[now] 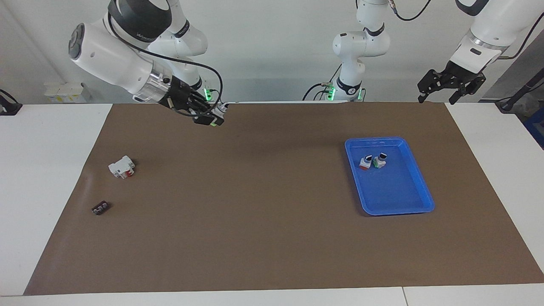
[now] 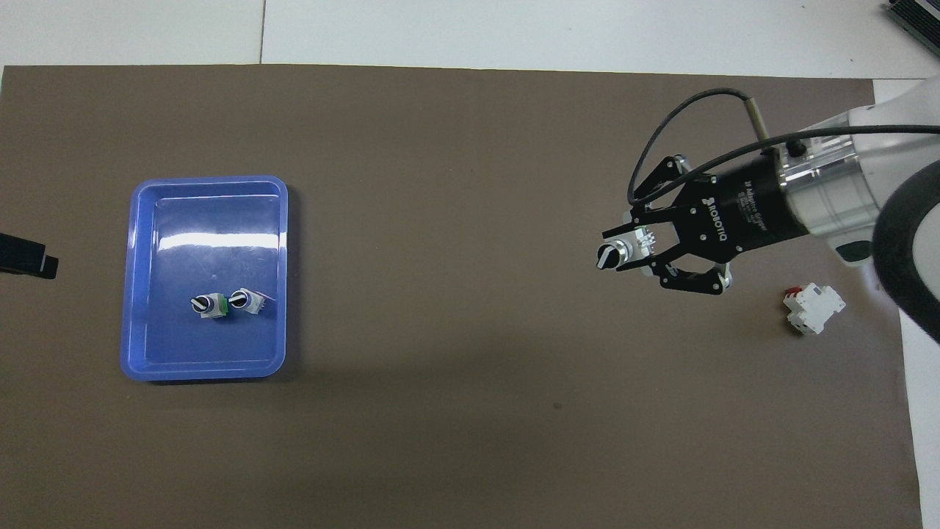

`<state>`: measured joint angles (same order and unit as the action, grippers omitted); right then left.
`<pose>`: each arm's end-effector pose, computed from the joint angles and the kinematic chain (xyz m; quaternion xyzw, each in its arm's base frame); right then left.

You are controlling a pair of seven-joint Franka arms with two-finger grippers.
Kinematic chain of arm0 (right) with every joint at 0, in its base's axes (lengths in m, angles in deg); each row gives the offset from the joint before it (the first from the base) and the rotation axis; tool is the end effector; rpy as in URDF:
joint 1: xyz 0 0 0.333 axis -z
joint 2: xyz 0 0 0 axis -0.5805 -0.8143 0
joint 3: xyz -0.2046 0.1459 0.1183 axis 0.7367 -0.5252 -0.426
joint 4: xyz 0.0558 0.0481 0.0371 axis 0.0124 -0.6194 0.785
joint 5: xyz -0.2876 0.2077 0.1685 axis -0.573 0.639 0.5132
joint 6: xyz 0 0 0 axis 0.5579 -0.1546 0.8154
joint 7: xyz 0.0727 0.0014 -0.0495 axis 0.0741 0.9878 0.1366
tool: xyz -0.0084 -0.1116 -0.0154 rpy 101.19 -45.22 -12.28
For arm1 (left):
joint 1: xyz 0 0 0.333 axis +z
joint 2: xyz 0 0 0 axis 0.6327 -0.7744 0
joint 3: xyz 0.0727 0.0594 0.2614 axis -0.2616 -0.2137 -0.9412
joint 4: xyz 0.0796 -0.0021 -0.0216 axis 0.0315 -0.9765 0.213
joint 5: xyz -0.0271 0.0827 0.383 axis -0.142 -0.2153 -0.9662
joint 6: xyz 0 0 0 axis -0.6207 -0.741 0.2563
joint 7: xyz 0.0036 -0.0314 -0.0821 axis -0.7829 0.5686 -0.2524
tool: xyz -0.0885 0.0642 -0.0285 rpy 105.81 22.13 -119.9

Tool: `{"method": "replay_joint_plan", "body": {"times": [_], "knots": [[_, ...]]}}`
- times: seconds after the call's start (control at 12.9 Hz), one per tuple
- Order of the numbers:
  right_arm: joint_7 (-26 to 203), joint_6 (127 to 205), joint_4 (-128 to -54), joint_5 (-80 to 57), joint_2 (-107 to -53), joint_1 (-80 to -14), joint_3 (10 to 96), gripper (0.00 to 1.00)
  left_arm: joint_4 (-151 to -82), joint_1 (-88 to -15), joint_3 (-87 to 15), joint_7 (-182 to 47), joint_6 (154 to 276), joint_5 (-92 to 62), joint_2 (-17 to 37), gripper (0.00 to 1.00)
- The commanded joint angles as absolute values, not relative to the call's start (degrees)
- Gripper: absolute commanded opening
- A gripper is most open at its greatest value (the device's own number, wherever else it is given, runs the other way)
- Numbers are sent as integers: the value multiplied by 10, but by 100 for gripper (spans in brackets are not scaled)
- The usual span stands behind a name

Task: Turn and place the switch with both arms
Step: 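Lift the switch with the right gripper and carry it toward the tray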

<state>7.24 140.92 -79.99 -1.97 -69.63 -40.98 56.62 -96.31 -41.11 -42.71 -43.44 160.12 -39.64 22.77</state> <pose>0.5595 0.1594 0.5411 -0.7799 0.5213 0.2581 0.2312 0.5280 0.0150 0.6049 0.9980 -0.0578 -0.0226 0.0125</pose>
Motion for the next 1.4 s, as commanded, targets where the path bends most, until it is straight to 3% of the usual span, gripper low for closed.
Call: {"method": "replay_joint_plan", "body": {"times": [0.0,0.31,0.78,1.32], "knots": [[16,1409,-809,8,-686,-450,564,0,-981,-412,-426,-441,1607,-407,243,100],[-69,1489,-814,80,-685,-485,557,0,-981,-412,-427,-441,1607,-407,243,100],[-193,1770,-822,82,-707,-594,557,0,-981,-421,-423,-442,1606,-407,243,100],[-191,1769,-823,78,-707,-626,556,0,-966,-441,-395,-436,1613,-390,238,100]]}}
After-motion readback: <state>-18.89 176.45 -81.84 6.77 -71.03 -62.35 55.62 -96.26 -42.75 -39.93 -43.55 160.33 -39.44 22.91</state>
